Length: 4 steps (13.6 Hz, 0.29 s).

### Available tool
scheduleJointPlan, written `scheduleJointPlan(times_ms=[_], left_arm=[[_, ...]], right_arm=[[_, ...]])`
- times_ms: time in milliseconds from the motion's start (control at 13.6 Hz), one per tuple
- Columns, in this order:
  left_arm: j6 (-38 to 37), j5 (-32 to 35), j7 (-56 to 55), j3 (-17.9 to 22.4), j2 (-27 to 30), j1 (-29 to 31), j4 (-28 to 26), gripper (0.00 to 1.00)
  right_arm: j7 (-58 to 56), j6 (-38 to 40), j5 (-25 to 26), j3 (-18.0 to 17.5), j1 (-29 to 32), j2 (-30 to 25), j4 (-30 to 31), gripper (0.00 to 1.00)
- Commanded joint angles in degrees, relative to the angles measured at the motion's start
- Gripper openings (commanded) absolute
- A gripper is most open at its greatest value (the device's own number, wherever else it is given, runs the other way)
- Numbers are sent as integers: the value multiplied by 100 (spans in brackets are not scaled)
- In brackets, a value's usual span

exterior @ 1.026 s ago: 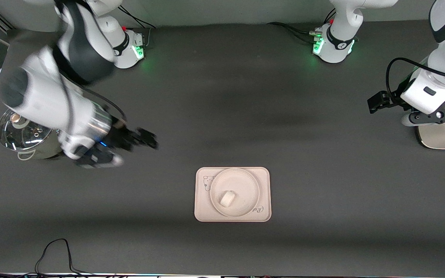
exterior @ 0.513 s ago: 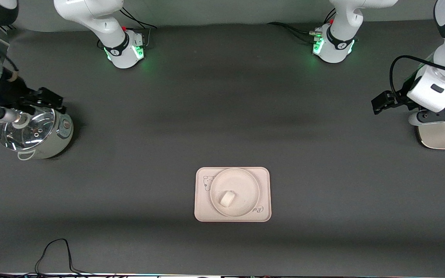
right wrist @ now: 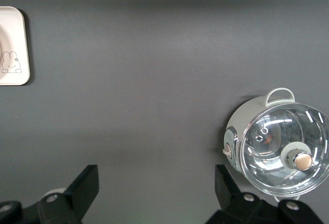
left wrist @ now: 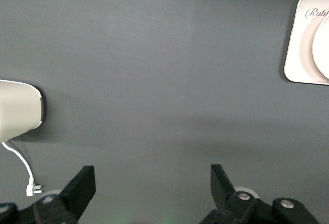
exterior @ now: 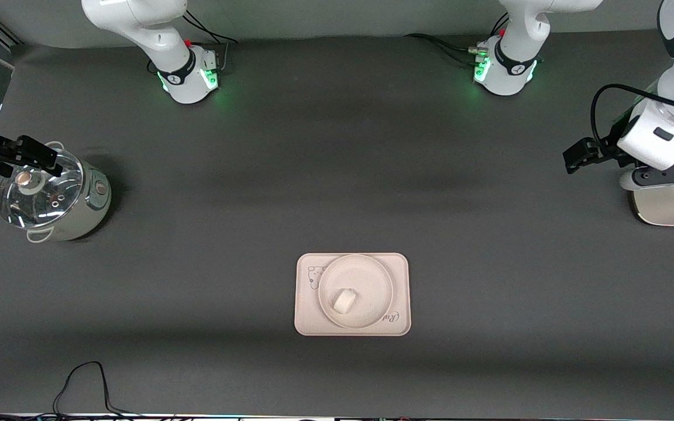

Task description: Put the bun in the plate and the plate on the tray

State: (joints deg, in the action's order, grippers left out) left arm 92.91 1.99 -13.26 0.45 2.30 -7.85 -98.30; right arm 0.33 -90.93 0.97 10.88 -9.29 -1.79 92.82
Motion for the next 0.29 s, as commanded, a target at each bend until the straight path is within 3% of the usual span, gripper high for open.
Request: scheduleJointPlan(times_ms=[0, 220], left_arm=[[7, 21, -63, -19, -37, 20, 91, 100], [51, 21, -71, -28, -72, 11, 109, 100]], right_arm=[[-77, 76, 123, 11, -21, 127, -186, 100], [-24, 76, 123, 2, -29, 127, -195, 100]])
